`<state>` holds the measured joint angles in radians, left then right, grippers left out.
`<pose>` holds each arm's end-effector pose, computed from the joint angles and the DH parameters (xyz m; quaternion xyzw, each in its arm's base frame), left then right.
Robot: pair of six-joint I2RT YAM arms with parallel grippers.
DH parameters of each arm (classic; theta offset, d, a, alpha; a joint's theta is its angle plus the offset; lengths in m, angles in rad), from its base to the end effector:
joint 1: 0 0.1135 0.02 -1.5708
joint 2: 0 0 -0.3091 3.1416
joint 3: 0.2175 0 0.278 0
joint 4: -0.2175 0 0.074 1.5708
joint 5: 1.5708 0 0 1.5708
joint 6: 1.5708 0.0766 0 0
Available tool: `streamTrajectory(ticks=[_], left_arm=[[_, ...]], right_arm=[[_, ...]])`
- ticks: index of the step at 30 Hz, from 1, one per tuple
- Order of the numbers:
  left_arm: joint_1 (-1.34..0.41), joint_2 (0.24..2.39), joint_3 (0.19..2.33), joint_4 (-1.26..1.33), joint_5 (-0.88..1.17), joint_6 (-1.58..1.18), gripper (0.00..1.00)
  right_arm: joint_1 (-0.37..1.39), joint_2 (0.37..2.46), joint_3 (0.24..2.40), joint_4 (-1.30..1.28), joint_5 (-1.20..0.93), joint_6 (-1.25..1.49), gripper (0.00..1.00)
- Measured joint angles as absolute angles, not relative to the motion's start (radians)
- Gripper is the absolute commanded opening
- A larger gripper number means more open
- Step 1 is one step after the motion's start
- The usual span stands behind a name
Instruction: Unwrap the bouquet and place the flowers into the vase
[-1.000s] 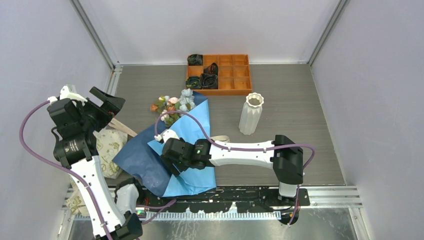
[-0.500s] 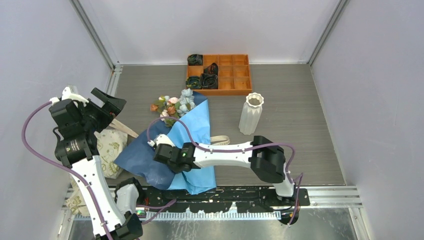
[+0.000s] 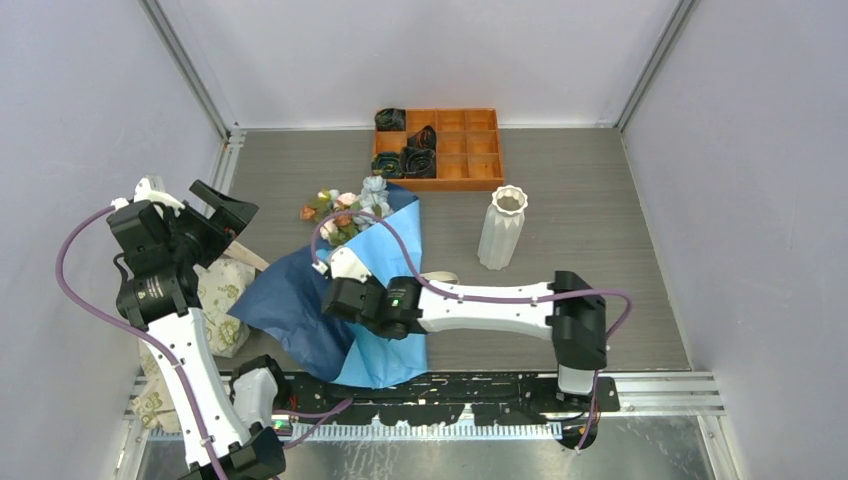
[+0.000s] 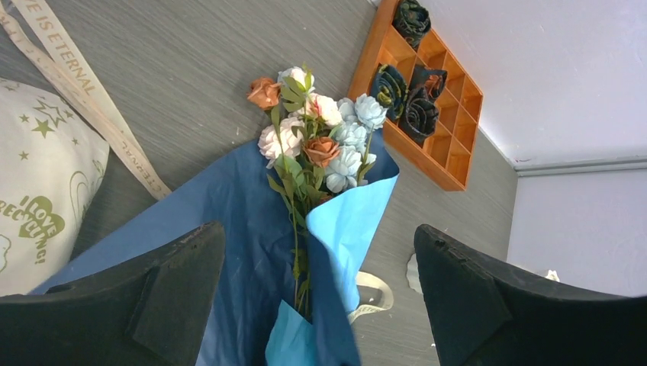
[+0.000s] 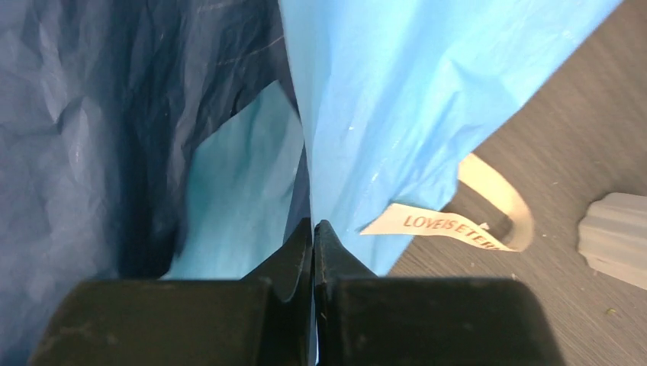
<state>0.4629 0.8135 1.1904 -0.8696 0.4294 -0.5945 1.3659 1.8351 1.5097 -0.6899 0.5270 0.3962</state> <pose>0.1615 0.0449 0.4259 -0.3285 0.7792 -0.2154 0.4884 0.1295 0.4338 0.2628 -0.3696 0.8548 0.0448 0.3617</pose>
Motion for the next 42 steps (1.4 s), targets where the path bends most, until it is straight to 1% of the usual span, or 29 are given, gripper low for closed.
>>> streamTrajectory(ticks=[3, 9, 12, 16, 19, 20, 23, 25, 26, 29, 32, 35, 36, 39, 42], left_arm=[[0.463, 0.814, 1.182, -0.864, 0.435, -0.595, 0.94], [0.463, 0.814, 1.18, -0.863, 0.442, -0.594, 0.94], [0.463, 0.812, 1.165, -0.85, 0.453, -0.595, 0.94], [0.463, 0.813, 1.135, -0.831, 0.48, -0.603, 0.94], [0.459, 0.814, 1.122, -0.816, 0.5, -0.605, 0.94], [0.458, 0.814, 1.119, -0.812, 0.504, -0.605, 0.94], [0.446, 0.814, 1.107, -0.797, 0.518, -0.603, 0.94], [0.426, 0.819, 1.103, -0.797, 0.523, -0.598, 0.94], [0.413, 0.822, 1.102, -0.796, 0.524, -0.596, 0.94], [0.34, 0.842, 1.102, -0.793, 0.517, -0.586, 0.94], [0.209, 0.871, 1.1, -0.789, 0.489, -0.572, 0.93], [0.052, 0.901, 1.078, -0.778, 0.427, -0.568, 0.92], [0.016, 0.907, 1.065, -0.773, 0.412, -0.569, 0.91], [-0.084, 0.937, 1.006, -0.757, 0.376, -0.58, 0.9], [-0.14, 0.978, 0.941, -0.754, 0.338, -0.6, 0.9]], right_arm=[[1.361, 1.773, 1.505, -0.691, 0.56, 0.404, 0.03], [1.343, 1.744, 1.466, -0.747, 0.703, 0.459, 0.02], [1.3, 1.683, 1.386, -0.811, 0.76, 0.507, 0.03], [1.207, 1.533, 1.244, -0.905, 0.812, 0.596, 0.05], [1.146, 1.437, 1.156, -0.957, 0.83, 0.666, 0.11], [1.13, 1.413, 1.129, -0.974, 0.833, 0.69, 0.14], [1.085, 1.401, 1.082, -1.024, 0.834, 0.751, 0.34], [1.065, 1.418, 1.065, -1.05, 0.833, 0.782, 0.41], [1.055, 1.434, 1.065, -1.068, 0.833, 0.795, 0.43], [1.048, 1.473, 1.071, -1.094, 0.834, 0.817, 0.44], [1.059, 1.486, 1.12, -1.131, 0.843, 0.823, 0.47], [1.088, 1.472, 1.221, -1.142, 0.858, 0.799, 0.48], [1.098, 1.457, 1.26, -1.131, 0.855, 0.78, 0.48], [1.116, 1.398, 1.338, -1.068, 0.816, 0.726, 0.52], [1.116, 1.347, 1.359, -0.969, 0.728, 0.674, 0.52]])
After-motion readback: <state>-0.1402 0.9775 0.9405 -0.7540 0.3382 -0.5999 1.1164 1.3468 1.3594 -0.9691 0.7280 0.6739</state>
